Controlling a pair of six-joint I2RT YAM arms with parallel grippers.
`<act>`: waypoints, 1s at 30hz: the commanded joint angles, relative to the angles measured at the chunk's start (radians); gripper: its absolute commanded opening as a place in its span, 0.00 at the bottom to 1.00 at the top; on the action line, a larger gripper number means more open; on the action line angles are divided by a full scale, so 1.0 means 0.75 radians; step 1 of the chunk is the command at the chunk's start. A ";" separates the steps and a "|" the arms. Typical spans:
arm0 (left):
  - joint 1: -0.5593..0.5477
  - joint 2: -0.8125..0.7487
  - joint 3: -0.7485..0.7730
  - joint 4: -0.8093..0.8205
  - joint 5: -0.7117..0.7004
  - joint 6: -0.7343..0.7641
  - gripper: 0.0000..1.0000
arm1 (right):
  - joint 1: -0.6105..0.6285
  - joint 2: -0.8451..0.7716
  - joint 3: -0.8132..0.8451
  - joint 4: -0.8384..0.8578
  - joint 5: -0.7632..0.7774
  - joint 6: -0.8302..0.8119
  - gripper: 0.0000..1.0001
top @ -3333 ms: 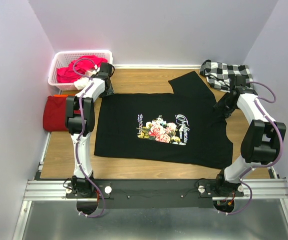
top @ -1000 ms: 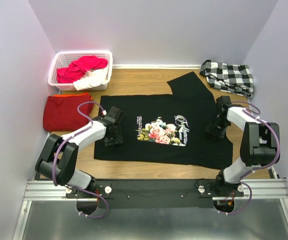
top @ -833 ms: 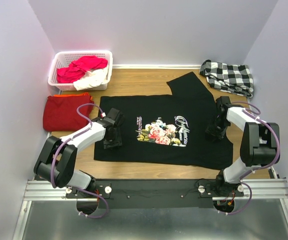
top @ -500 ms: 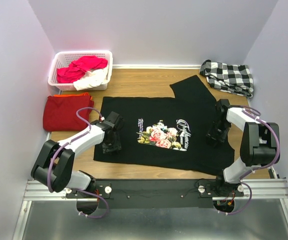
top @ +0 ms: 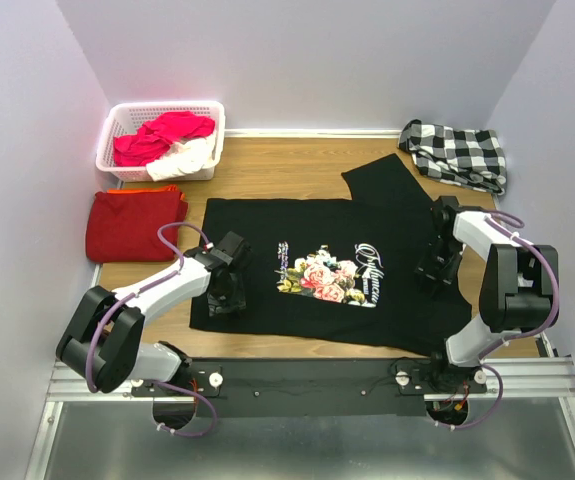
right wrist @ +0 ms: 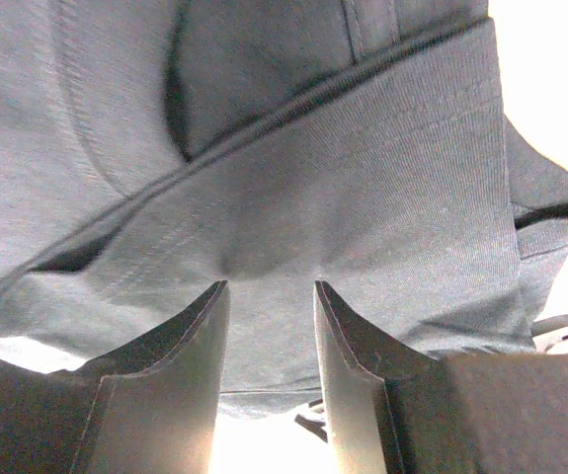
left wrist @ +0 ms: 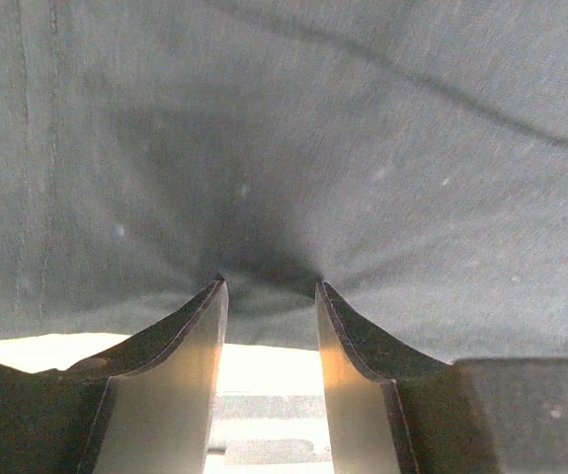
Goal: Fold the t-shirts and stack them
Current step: Fold the flattened tshirt in 1/3 of the way, then grap the side of the flattened tshirt furthest away from the robot with both arms
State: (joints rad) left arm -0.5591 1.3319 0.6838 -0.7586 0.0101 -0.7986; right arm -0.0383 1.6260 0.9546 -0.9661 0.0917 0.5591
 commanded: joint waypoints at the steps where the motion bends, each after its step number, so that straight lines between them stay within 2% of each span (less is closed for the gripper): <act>1: -0.015 -0.043 0.088 -0.117 -0.056 -0.052 0.50 | 0.004 0.002 0.075 -0.037 0.052 0.011 0.48; 5: -0.015 -0.058 0.299 -0.254 -0.197 -0.052 0.50 | 0.004 -0.037 0.132 -0.051 0.039 0.017 0.48; 9: -0.011 -0.060 0.524 -0.293 -0.316 -0.036 0.51 | 0.004 -0.098 0.153 -0.052 0.002 0.026 0.48; 13: 0.033 -0.003 0.602 -0.255 -0.382 0.011 0.57 | 0.004 -0.117 0.202 -0.045 0.033 0.032 0.48; 16: 0.127 0.077 0.653 -0.145 -0.390 0.099 0.67 | 0.006 -0.108 0.261 -0.027 0.043 0.026 0.48; 19: 0.240 0.155 0.665 0.052 -0.306 0.218 0.87 | 0.004 -0.129 0.300 0.036 0.001 -0.017 0.52; 20: 0.271 0.175 0.675 0.115 -0.282 0.232 0.96 | 0.006 -0.147 0.300 0.083 -0.018 -0.033 0.61; 21: 0.289 0.214 0.704 0.146 -0.257 0.249 0.98 | 0.006 -0.208 0.288 0.112 -0.022 -0.042 0.67; 23: 0.324 0.251 0.733 0.228 -0.261 0.287 0.98 | 0.004 -0.266 0.257 0.212 -0.014 -0.050 0.76; 24: 0.334 0.273 0.767 0.246 -0.265 0.302 0.98 | 0.004 -0.288 0.245 0.235 -0.010 -0.048 0.77; 30: 0.414 0.494 0.896 0.349 -0.286 0.343 0.94 | 0.004 -0.237 0.253 0.267 0.015 -0.001 0.75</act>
State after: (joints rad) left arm -0.2775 1.6157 1.2827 -0.6140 -0.2043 -0.5972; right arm -0.0383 1.4105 1.1458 -0.8230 0.0860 0.5377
